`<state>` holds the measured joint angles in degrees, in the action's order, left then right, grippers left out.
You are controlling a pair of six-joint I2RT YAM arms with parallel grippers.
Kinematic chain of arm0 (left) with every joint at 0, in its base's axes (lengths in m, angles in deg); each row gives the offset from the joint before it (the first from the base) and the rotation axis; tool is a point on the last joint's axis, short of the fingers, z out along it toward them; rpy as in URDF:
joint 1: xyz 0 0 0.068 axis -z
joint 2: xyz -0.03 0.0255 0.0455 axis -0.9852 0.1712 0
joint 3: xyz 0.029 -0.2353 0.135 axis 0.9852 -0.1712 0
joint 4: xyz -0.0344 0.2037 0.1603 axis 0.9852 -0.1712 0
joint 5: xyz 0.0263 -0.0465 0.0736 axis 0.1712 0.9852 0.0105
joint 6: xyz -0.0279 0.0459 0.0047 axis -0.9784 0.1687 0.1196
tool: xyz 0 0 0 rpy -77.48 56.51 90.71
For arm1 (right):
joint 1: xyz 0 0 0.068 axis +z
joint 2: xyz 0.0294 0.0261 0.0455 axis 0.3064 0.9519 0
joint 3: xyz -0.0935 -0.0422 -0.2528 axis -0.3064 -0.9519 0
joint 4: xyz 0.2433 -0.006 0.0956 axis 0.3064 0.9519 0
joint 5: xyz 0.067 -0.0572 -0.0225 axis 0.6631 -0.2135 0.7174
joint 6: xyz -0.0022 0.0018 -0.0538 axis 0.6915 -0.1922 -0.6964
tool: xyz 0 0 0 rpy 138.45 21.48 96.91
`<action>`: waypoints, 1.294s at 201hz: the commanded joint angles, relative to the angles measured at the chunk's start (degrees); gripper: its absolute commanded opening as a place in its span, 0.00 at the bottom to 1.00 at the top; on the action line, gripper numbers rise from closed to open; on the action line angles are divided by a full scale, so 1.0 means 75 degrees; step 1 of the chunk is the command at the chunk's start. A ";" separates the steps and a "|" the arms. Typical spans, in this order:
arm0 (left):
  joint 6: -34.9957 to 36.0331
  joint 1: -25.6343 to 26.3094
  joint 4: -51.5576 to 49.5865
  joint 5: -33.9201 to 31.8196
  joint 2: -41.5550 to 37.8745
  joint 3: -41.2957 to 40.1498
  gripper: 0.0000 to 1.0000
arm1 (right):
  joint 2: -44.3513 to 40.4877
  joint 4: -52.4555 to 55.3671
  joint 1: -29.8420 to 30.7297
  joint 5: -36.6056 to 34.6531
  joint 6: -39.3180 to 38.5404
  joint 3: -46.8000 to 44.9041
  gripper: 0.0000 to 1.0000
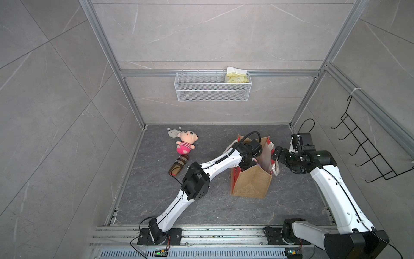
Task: Put the hourglass into the canvas bag
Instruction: Place the hourglass in the canvas bag, then reset both arms
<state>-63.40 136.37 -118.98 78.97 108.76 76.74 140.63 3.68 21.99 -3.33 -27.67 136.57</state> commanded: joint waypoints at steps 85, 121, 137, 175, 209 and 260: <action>-0.0514 -0.0214 0.1757 -0.0011 -0.3874 -0.1000 1.00 | -0.0416 -0.0656 -0.1006 -0.1526 -0.0219 0.1273 1.00; -0.1116 -0.0416 0.3536 -0.1616 -0.6884 -0.3976 1.00 | -0.0629 -0.1739 -0.1808 -0.3146 -0.0059 -0.0348 1.00; -0.1714 -0.0936 0.3542 -0.3192 -0.8102 -0.5384 1.00 | -0.0628 -0.2504 -0.1946 -0.3494 -0.0080 -0.1388 0.99; -0.2617 -0.3754 0.3529 -0.5424 -1.0718 -0.9494 1.00 | -0.0284 -0.5144 -0.1813 -0.3522 -0.0492 -0.3889 1.00; -0.1581 -0.5130 0.5946 -0.5931 -1.1009 -1.2509 1.00 | 0.1058 -0.7497 -0.0277 -0.4279 -0.0950 -0.4900 0.99; 0.0752 -0.5486 1.1954 -0.4777 -0.8118 -1.4522 1.00 | 0.2449 -0.9885 0.0299 -0.3309 -0.2492 -0.4831 0.99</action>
<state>-67.79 95.67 -60.51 39.40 40.90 -29.09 157.13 -57.21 23.76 -30.02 -38.79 99.35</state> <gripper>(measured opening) 0.997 0.993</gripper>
